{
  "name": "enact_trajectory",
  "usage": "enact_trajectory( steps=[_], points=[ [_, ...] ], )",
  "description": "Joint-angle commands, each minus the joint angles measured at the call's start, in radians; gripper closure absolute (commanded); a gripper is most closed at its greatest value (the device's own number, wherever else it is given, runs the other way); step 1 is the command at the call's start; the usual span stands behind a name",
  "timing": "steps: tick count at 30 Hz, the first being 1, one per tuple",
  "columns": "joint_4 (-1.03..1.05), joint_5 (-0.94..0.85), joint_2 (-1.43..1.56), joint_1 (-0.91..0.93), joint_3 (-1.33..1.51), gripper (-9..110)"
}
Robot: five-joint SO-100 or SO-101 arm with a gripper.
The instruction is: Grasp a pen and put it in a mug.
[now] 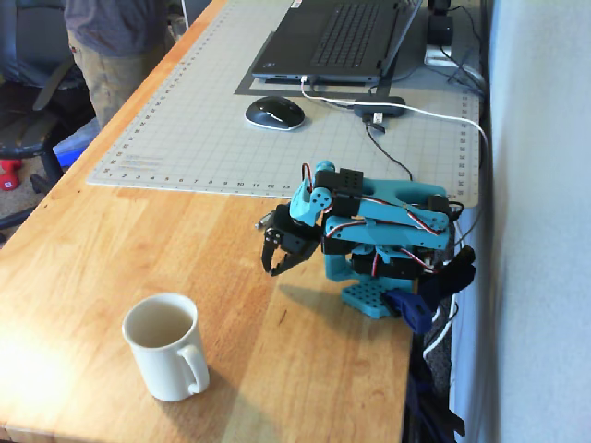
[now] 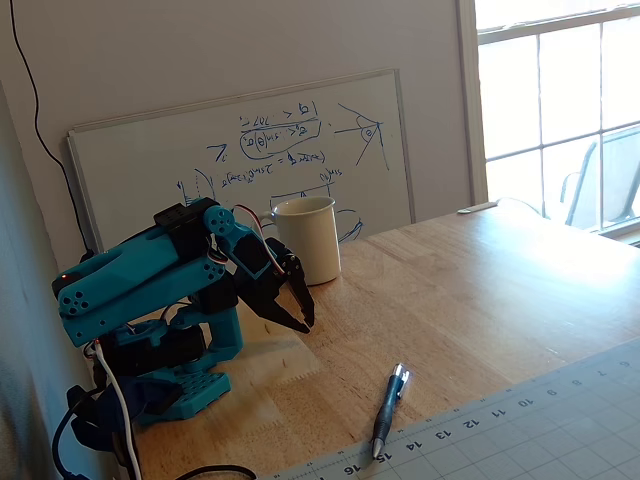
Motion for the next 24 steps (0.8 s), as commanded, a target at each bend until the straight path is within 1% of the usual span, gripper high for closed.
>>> enact_trajectory(
  steps=[1, 14, 24],
  points=[
    [-0.002, 0.011, 0.026, 0.018, -0.014, 100],
    [-0.005, 0.012, 0.014, 0.025, -0.021, 100],
    [-0.008, 0.012, 0.008, 0.287, -0.074, 100]
  ],
)
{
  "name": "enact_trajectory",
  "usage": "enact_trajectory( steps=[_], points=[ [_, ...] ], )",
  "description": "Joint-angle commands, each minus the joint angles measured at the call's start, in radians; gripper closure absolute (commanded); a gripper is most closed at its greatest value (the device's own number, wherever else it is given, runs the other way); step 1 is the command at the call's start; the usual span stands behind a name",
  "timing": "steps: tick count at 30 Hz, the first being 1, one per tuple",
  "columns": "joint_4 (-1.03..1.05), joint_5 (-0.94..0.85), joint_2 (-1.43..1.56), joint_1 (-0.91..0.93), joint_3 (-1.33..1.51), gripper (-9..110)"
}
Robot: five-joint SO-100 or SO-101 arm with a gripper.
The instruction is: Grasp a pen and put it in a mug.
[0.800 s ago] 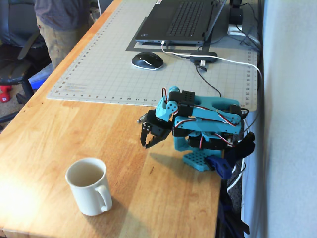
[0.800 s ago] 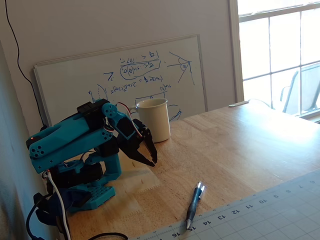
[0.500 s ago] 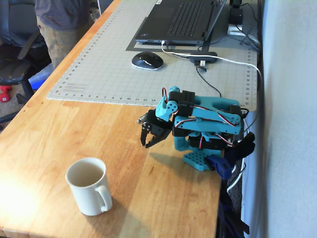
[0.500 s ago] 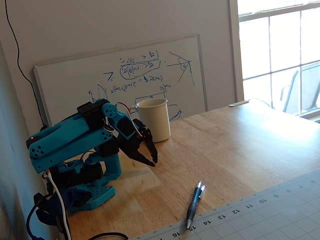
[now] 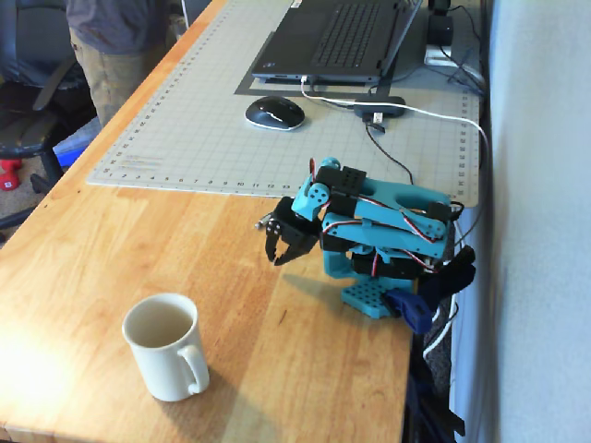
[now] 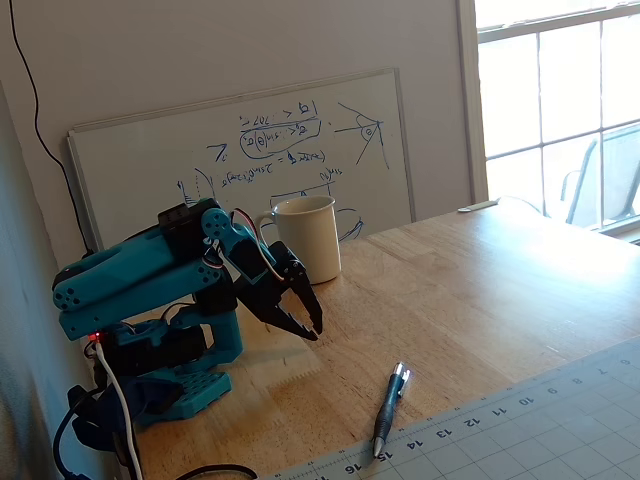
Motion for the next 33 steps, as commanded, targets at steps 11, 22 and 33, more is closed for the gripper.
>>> enact_trajectory(
  steps=[11, 22, 33],
  points=[
    [-0.008, 0.012, -0.445, 0.261, -0.413, 96],
    [-0.006, 0.014, -1.127, 0.411, -0.795, 74],
    [-0.006, 0.014, -1.488, 0.63, -1.051, 71]
  ],
)
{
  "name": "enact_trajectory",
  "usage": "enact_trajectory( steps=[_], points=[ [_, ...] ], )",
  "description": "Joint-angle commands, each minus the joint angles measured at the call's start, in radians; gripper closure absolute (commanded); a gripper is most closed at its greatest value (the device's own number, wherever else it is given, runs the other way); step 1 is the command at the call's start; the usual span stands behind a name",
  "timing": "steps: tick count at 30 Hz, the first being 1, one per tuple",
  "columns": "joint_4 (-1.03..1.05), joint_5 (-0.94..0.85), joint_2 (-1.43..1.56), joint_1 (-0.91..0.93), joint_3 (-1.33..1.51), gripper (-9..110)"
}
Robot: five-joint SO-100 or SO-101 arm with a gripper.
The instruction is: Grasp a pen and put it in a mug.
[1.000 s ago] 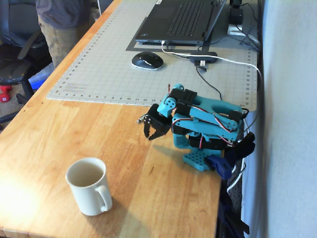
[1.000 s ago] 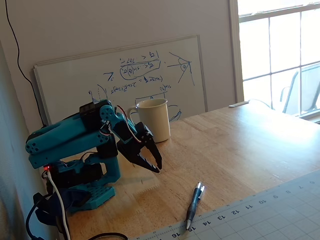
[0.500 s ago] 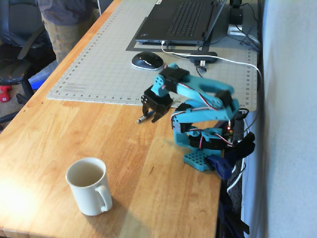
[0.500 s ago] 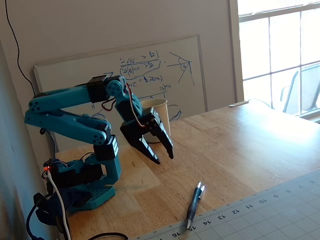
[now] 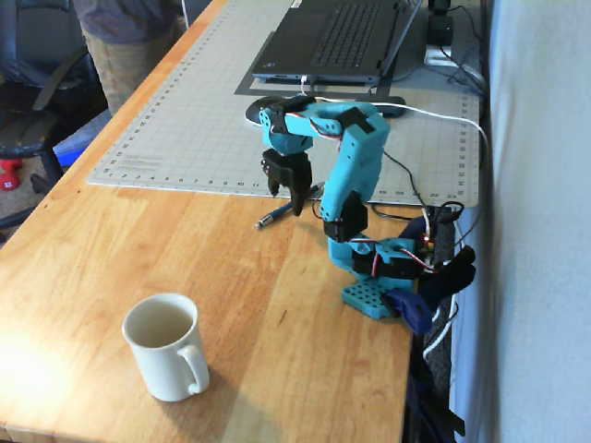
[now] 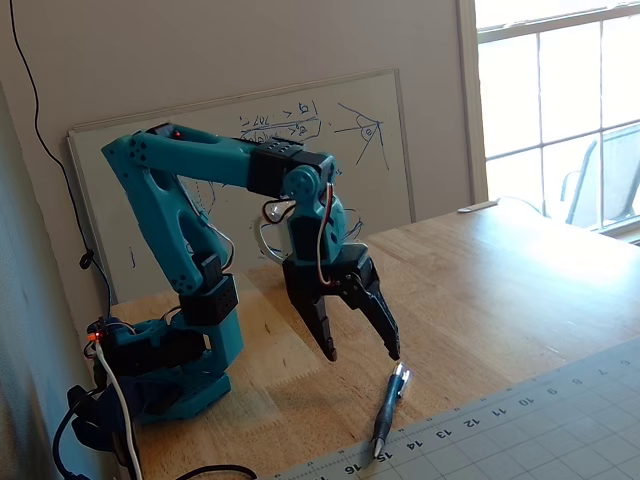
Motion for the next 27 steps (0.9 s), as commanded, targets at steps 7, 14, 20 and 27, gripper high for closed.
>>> enact_trajectory(
  steps=[7, 14, 20, 27],
  points=[
    [-0.006, 0.014, -0.161, 0.041, -0.282, 71],
    [-0.006, 0.014, -0.314, 0.078, -0.367, 71],
    [0.006, 0.014, -0.374, 0.092, -0.359, 72],
    [-0.006, 0.012, -0.428, 0.094, -0.359, 72]
  ],
)
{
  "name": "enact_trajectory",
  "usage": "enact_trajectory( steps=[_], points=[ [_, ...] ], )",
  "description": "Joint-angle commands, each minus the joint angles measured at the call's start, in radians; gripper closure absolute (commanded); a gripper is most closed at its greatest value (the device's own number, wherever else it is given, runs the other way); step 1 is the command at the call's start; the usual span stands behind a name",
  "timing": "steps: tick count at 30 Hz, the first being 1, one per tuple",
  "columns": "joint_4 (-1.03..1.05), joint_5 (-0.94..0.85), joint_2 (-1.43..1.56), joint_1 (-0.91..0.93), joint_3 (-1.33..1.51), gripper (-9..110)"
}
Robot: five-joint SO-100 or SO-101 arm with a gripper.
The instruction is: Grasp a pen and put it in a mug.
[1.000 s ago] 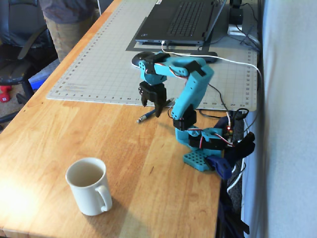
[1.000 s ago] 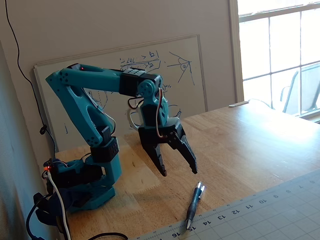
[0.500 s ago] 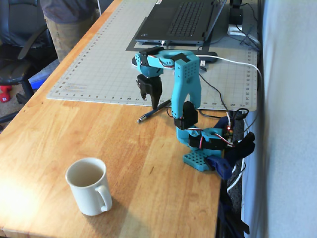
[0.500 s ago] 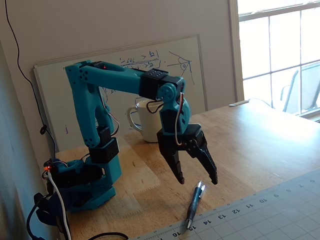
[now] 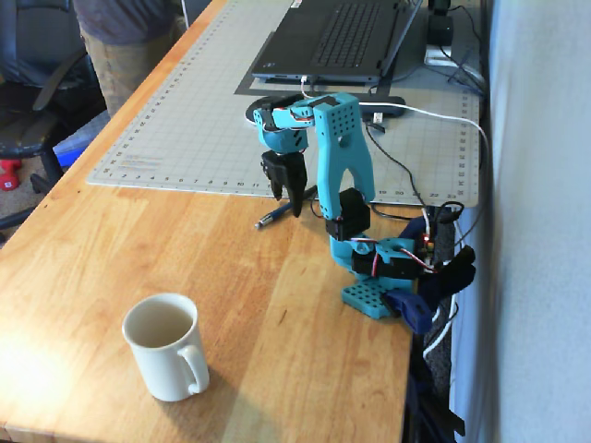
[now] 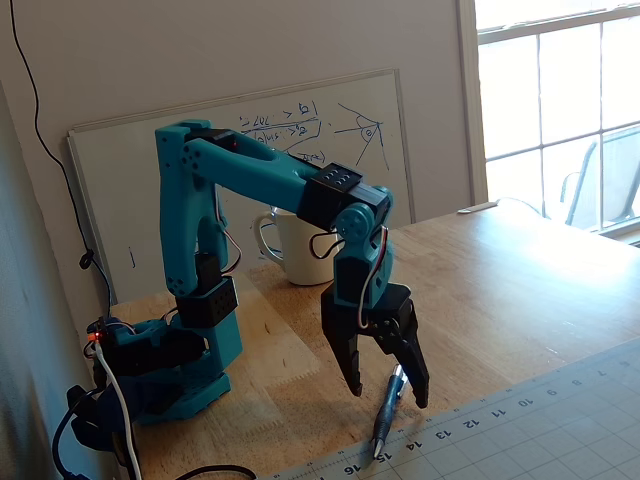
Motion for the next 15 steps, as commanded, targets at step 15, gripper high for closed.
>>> enact_trajectory(
  steps=[15],
  points=[
    [0.0, -0.003, -0.014, -0.002, -0.066, 84]
  ],
)
